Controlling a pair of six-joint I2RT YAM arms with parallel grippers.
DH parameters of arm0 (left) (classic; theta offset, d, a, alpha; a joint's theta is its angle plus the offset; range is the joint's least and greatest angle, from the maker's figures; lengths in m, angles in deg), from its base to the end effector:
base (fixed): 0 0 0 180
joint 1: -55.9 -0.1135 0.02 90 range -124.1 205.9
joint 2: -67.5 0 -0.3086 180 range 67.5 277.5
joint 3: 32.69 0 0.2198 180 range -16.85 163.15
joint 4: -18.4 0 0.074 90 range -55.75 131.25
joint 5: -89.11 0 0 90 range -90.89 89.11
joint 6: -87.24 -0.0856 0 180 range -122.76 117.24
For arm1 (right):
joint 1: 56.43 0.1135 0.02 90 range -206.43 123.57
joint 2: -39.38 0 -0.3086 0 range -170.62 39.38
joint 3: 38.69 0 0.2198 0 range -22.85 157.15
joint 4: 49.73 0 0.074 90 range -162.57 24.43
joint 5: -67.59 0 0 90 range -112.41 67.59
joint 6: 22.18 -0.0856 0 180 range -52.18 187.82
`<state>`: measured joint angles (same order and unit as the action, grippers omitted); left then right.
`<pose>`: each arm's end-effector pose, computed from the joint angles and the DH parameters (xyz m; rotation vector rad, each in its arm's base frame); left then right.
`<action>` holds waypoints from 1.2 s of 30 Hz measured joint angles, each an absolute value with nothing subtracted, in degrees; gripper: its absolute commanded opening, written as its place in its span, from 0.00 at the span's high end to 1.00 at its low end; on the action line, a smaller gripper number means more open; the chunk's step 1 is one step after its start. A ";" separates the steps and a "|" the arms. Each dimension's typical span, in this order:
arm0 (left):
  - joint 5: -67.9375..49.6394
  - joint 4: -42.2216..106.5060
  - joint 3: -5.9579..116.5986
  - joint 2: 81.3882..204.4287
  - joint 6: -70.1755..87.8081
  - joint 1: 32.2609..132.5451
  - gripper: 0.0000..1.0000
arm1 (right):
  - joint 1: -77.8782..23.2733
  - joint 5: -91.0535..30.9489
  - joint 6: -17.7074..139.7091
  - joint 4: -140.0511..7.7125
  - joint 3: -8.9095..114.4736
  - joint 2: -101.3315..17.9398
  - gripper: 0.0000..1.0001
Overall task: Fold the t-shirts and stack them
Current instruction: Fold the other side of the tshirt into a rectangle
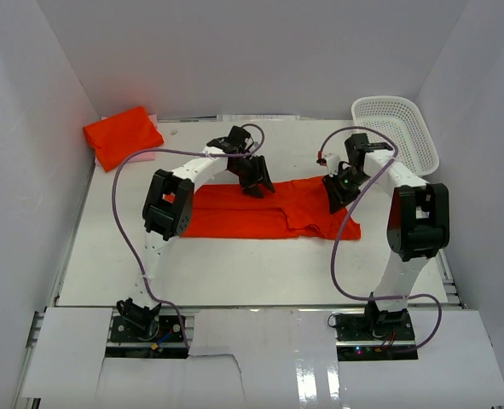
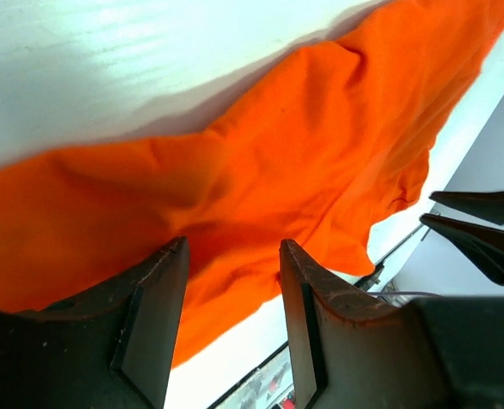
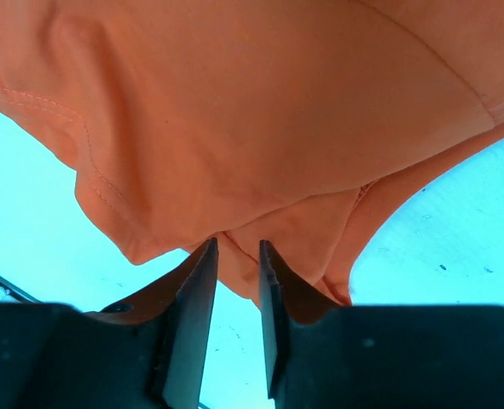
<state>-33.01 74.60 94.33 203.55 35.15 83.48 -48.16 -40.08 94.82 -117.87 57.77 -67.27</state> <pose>0.4404 -0.2814 0.1602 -0.0785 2.9035 -1.0462 0.3488 0.0770 0.2179 -0.9116 2.7175 0.3919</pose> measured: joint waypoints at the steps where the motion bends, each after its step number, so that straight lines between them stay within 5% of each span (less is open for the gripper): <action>1: -32.61 75.59 94.81 202.98 34.91 83.41 0.42 | -48.16 -39.91 94.73 -117.67 57.77 -67.27 0.65; 7: -29.03 79.06 93.43 192.80 32.46 82.27 0.41 | -47.78 -39.08 93.49 -115.72 57.77 -67.88 0.55; 15: -20.83 78.87 73.78 176.97 26.58 75.08 0.41 | -46.85 -37.24 91.04 -112.29 57.24 -70.72 0.37; 21: -13.40 80.79 63.73 177.58 23.39 70.41 0.41 | -45.16 -35.91 89.77 -110.04 56.85 -71.68 0.36; 36: -4.11 79.70 63.11 177.98 21.44 68.90 0.41 | -44.88 -34.97 88.09 -108.91 57.24 -73.47 0.36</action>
<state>-4.11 79.70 63.11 177.98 21.44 68.90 -44.88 -34.97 88.09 -108.91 57.24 -73.47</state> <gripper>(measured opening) 0.584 0.643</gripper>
